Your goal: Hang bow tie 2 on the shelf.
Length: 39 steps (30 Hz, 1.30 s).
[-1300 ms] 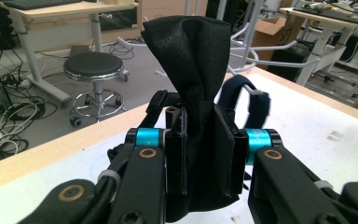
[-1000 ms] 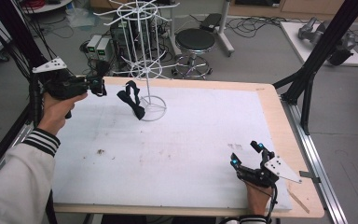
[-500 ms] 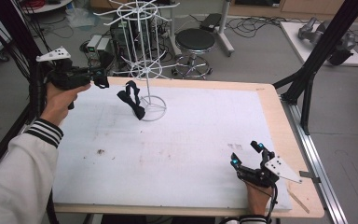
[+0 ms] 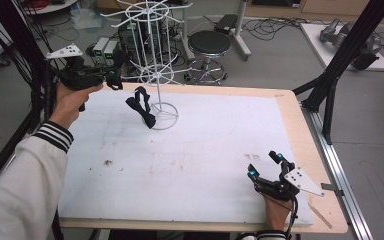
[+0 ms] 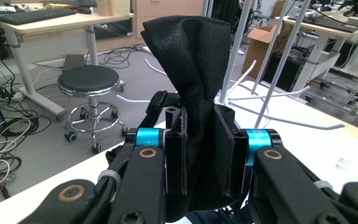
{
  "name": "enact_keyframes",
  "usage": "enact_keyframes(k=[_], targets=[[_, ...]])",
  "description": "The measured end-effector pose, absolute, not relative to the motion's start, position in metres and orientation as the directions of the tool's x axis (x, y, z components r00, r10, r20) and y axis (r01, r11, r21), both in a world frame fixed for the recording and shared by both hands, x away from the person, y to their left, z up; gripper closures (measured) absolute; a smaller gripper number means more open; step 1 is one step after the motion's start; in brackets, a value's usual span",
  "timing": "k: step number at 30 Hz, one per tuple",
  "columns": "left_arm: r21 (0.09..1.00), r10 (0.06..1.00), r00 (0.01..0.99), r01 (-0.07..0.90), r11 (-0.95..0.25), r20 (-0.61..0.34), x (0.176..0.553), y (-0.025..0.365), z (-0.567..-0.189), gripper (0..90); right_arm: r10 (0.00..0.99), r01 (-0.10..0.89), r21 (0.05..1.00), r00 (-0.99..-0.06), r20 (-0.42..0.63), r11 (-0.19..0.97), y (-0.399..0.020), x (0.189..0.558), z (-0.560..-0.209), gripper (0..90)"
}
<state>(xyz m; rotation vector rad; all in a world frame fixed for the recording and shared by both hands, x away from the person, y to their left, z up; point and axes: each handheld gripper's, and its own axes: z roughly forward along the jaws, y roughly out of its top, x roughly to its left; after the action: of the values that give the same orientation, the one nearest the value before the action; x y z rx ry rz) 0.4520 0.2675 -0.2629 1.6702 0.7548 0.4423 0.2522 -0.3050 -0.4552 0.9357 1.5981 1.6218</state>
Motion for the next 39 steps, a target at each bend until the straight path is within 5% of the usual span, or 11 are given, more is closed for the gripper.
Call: enact_keyframes(k=[39], targets=[[0.955,0.654,0.748,0.262,-0.136,-0.112,0.46,0.228,-0.27,75.3,0.852,0.022,0.999,-0.522,0.039,-0.032,-0.305,0.252,-0.455,10.8]])
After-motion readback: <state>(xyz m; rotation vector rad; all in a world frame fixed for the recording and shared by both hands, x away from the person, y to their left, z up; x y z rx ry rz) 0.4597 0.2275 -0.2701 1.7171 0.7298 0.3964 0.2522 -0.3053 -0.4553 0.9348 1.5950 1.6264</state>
